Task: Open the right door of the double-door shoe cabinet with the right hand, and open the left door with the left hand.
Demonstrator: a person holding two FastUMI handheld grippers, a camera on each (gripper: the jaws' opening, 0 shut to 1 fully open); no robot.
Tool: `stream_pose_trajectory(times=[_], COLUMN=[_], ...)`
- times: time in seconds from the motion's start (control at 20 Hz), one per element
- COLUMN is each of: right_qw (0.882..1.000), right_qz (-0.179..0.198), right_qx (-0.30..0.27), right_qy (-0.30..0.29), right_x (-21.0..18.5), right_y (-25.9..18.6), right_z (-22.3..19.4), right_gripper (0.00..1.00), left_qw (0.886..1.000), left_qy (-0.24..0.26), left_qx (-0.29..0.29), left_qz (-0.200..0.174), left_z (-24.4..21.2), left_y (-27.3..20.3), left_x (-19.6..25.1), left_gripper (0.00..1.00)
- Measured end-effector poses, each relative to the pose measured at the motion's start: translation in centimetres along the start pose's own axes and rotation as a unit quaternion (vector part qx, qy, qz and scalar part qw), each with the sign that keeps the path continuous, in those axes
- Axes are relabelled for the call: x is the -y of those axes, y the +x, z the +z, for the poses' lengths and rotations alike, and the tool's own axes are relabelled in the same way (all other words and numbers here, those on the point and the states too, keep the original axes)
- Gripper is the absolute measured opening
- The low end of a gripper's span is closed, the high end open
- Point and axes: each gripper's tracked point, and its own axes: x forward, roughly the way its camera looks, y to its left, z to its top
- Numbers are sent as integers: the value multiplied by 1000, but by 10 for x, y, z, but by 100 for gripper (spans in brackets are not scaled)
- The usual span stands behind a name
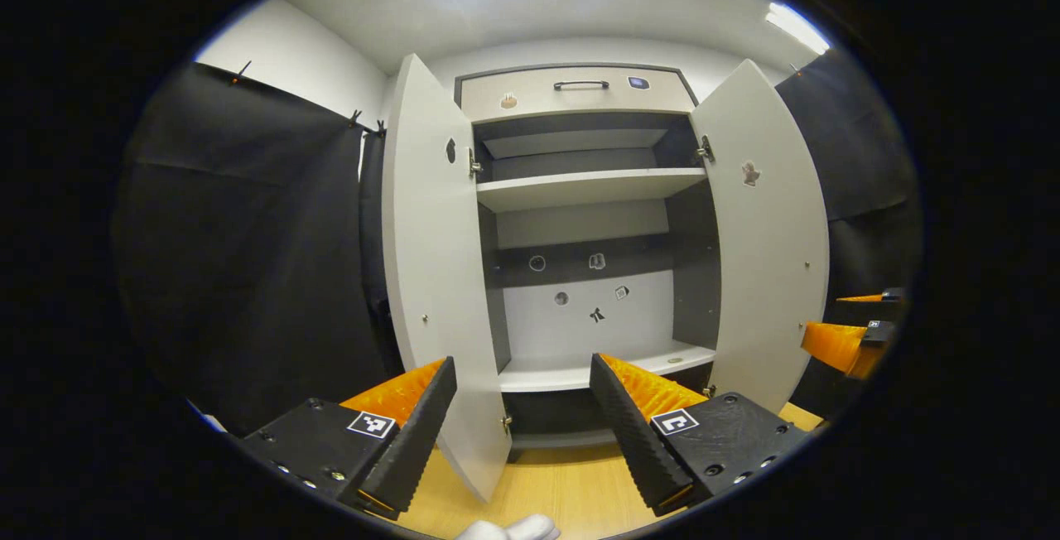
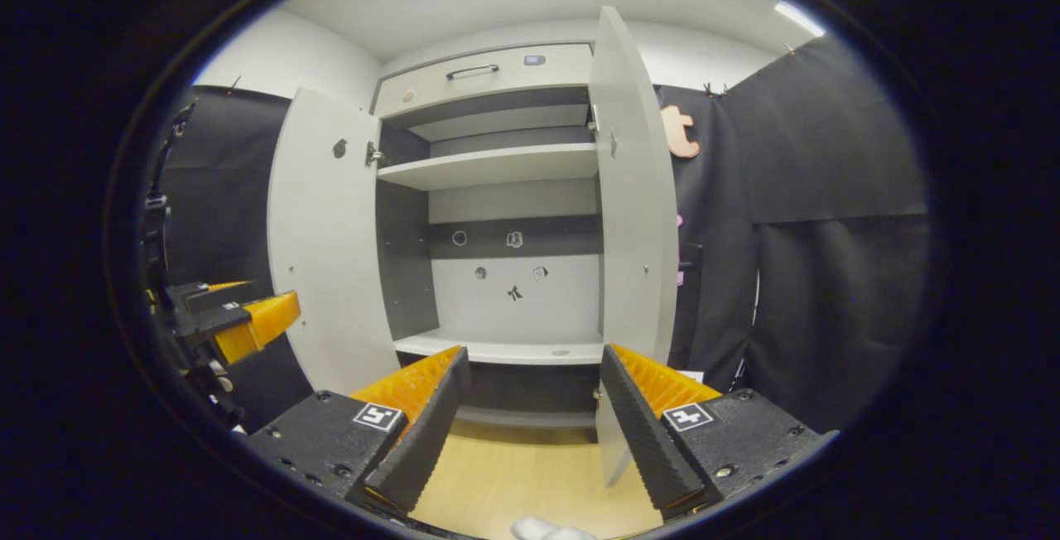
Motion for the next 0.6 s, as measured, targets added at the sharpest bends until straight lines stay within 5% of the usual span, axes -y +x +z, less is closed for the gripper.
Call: stream_pose_trajectory(times=[0.6], right_qw=[1000], right_qz=[-14], right_qx=[-6], right_qy=[-2], right_x=[3], right_y=[1], right_z=[0], right_gripper=[99], left_qw=[1000], left_qy=[-12], left_qx=[-8], left_qz=[-13], left_z=[-7], left_y=[-6], left_x=[10], left_gripper=[96])
